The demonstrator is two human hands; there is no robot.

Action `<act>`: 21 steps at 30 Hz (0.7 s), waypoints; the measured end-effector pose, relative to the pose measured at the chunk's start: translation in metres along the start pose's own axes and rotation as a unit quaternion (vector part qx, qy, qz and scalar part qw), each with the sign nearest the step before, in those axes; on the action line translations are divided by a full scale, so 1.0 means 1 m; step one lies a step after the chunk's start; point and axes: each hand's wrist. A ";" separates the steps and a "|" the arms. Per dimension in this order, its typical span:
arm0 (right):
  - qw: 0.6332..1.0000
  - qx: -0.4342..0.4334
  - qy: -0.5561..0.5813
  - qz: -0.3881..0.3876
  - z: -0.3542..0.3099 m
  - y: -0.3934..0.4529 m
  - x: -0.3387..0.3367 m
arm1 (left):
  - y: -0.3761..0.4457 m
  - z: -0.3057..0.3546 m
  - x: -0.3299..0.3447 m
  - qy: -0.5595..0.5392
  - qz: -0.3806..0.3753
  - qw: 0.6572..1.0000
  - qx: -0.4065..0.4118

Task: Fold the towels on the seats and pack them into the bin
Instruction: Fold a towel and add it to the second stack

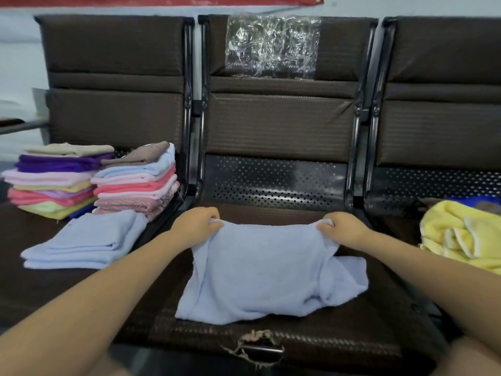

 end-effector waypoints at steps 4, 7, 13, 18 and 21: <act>0.988 -0.006 -0.120 -0.098 0.011 0.008 0.017 | 0.020 -0.011 0.025 0.067 -0.031 0.997 -0.018; 0.994 -0.016 -0.086 -0.068 0.017 0.015 0.023 | 0.028 -0.017 0.036 0.079 -0.039 0.996 -0.021; 0.996 -0.018 0.081 -0.043 0.020 0.012 0.019 | 0.036 -0.037 0.033 -0.015 -0.071 0.997 0.015; 0.994 -0.004 0.097 -0.050 0.023 0.015 0.022 | 0.034 -0.041 0.011 -0.039 -0.109 0.993 0.023; 0.995 0.003 0.084 -0.054 0.025 0.018 0.027 | 0.031 -0.042 0.010 -0.014 -0.055 0.998 0.042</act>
Point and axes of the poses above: each hand's wrist, its own y-axis towards the middle knuckle, its own x-axis out of the palm, z = x × y, and after that the axes turned 3 degrees about -x, right-handed
